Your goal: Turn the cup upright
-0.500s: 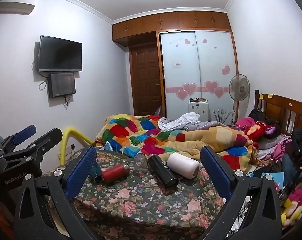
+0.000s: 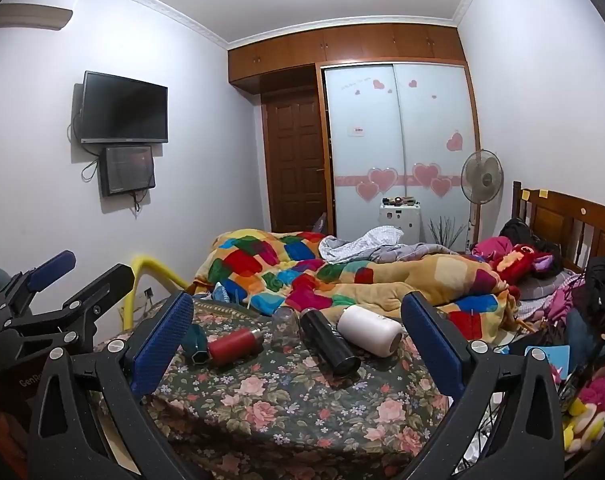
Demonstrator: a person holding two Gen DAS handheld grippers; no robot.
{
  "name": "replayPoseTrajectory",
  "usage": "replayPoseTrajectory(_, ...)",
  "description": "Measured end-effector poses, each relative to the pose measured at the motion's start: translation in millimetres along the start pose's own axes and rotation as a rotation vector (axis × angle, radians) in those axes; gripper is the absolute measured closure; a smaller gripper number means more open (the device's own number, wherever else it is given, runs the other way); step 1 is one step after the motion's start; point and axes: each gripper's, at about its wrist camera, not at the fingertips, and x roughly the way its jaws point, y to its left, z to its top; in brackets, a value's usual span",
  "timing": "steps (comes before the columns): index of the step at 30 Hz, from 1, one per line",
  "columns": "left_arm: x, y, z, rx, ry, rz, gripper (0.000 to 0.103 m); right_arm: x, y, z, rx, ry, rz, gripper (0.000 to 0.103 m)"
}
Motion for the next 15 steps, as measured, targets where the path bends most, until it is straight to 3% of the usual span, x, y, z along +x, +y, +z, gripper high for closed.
replayPoseTrajectory(15, 1.1, -2.0, 0.2, -0.005, 0.006, 0.001, 0.000, -1.0, 0.4, -0.8, -0.001, 0.001, 0.000, 0.000)
